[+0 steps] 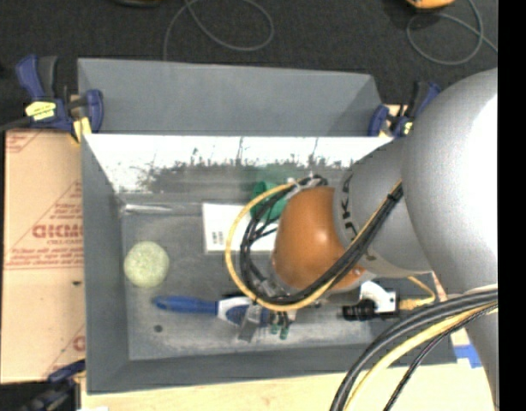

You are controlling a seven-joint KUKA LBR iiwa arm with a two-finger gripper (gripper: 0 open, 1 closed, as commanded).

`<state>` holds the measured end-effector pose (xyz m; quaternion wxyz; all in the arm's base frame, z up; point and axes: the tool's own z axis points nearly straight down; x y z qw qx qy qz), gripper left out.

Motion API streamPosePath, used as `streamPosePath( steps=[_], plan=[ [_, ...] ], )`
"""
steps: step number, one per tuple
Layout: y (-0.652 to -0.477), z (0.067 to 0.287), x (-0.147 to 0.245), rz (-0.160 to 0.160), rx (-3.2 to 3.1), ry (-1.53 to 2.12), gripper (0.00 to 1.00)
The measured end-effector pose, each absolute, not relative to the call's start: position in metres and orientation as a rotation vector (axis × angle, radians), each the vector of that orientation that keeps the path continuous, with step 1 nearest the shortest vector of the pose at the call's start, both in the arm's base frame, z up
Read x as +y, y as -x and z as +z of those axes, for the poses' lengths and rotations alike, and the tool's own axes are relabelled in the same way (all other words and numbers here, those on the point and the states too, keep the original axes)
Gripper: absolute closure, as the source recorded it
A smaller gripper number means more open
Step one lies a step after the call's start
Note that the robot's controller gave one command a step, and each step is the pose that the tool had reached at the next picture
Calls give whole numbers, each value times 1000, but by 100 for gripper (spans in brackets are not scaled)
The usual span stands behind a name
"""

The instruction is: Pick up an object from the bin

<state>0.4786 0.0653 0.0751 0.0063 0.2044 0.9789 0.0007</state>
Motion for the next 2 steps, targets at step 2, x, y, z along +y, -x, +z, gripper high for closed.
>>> streamPosePath(
  steps=[2],
  plan=[
    [-477,88,65,1,3071,-641,100]
  ],
)
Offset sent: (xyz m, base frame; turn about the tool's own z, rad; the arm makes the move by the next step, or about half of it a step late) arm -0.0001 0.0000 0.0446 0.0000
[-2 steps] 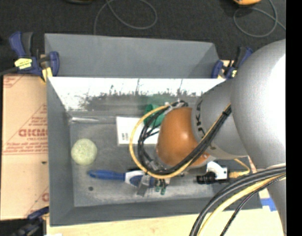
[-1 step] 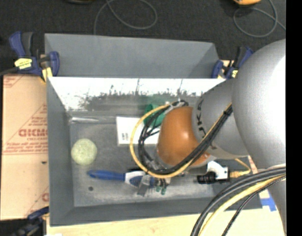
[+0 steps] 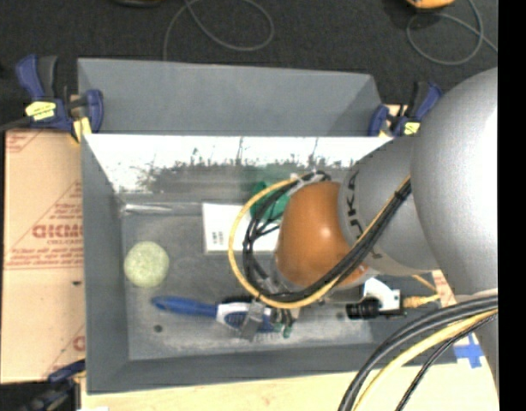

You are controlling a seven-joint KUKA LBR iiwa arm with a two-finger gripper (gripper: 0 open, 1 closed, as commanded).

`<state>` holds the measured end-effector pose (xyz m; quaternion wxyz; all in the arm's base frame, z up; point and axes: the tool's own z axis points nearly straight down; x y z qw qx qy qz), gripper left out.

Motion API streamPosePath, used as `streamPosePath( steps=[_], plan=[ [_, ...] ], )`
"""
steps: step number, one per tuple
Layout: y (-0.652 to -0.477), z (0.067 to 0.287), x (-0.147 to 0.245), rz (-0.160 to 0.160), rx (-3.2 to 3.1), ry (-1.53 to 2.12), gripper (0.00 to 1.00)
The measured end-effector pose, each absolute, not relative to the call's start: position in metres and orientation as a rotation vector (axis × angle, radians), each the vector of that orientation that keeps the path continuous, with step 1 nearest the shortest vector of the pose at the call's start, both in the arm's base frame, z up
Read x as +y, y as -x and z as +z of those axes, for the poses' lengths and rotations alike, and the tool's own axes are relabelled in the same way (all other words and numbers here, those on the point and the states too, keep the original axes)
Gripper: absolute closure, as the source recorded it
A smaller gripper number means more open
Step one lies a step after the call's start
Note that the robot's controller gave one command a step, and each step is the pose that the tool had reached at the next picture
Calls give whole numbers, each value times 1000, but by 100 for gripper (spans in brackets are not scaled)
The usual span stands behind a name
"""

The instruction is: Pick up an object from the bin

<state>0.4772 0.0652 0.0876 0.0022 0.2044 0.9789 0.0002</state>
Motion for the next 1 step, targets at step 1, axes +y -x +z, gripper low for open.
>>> streamPosePath(
  steps=[1],
  plan=[
    [-475,102,65,-3,3081,-642,100]
  ],
)
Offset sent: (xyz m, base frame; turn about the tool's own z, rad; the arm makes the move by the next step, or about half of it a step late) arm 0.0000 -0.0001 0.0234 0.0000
